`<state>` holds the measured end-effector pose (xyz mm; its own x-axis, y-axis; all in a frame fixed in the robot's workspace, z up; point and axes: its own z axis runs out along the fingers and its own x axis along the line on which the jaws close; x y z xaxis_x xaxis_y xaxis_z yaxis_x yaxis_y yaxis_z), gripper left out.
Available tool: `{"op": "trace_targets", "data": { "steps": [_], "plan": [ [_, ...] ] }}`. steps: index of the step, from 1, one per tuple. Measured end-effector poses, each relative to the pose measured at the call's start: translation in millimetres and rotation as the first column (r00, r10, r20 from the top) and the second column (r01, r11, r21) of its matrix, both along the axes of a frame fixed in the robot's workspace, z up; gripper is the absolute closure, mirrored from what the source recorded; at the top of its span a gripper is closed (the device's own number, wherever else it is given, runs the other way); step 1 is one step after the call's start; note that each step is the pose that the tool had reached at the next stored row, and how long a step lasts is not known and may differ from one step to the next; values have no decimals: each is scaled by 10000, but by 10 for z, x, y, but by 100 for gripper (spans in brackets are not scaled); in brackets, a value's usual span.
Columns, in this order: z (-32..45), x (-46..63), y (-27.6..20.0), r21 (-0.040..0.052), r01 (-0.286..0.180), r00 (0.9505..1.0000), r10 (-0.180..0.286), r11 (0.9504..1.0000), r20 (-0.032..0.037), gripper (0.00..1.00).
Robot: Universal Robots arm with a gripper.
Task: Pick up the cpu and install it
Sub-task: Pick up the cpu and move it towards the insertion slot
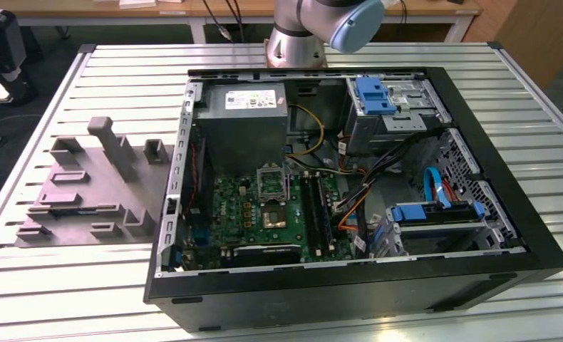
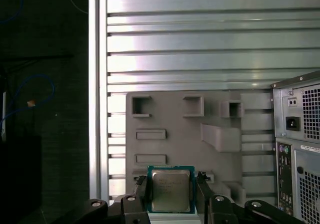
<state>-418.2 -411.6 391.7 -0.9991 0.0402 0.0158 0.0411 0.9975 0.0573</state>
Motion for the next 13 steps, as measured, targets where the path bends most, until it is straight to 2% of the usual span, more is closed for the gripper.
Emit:
{"op": "trace_targets", "data": {
  "steps": [10, 11, 12, 13],
  "plan": [
    [0, 20, 0, 0, 0, 10000, 0, 10000, 0, 53],
    [0, 34, 0, 0, 0, 10000, 0, 10000, 0, 53],
    [0, 120, 0, 0, 0, 10000, 0, 10000, 0, 53],
    [0, 121, 0, 0, 0, 10000, 0, 10000, -1, 53]
  ]
}}
